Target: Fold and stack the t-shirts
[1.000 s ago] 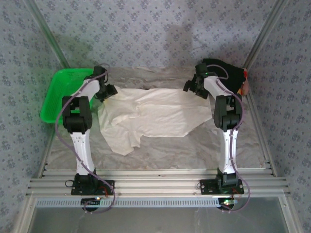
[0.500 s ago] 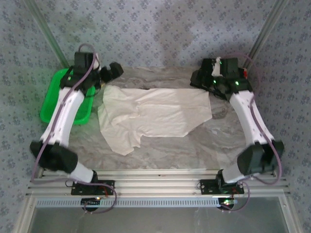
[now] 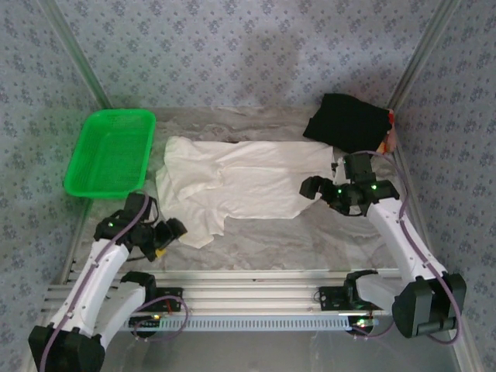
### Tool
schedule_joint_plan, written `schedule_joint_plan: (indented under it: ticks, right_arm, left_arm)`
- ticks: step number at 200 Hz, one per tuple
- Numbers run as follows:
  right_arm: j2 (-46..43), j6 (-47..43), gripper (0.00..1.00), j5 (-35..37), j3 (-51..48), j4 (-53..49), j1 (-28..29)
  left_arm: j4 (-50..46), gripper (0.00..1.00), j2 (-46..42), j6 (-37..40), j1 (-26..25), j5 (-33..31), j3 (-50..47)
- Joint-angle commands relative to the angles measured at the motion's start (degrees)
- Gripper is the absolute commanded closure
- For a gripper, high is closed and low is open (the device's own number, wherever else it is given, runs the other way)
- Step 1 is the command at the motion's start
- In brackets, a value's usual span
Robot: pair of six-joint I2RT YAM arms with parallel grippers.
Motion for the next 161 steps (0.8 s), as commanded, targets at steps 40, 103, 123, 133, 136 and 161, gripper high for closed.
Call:
schedule_joint_plan:
  ticks: [40, 103, 123, 133, 136, 161]
  right_arm:
    - [5.3, -3.9, 0.0, 1.0, -4.1, -1.2, -0.7]
    - [13.4, -6.4, 0.03, 1.0, -4.1, 1.9, -2.9]
    - [14.3, -6.4, 0.03, 0.9, -4.0, 3.0, -3.1]
    - [14.6, -6.3, 0.03, 0.9, -4.0, 3.2, -3.2]
    - [14.7, -6.3, 0.03, 0.9, -4.0, 3.2, -3.2]
    - [14.7, -6.3, 0.03, 0.6, -4.0, 3.1, -3.3]
  left_arm:
    - [24.7, 0.31, 10.1, -6.6, -0.7, 2.5, -4.7]
    - [30.8, 0.4, 24.1, -4.0, -0.8, 2.8, -3.7]
    - [30.3, 0.43, 24.4, -3.7, -0.8, 2.0, -3.5]
    - [30.2, 0.45, 24.8, -3.3, -0.8, 1.9, -3.2]
    - [30.2, 0.46, 25.0, -3.3, -0.8, 2.1, -3.3]
    - [27.6, 0.51, 24.8, -2.7, -1.0, 2.7, -2.4]
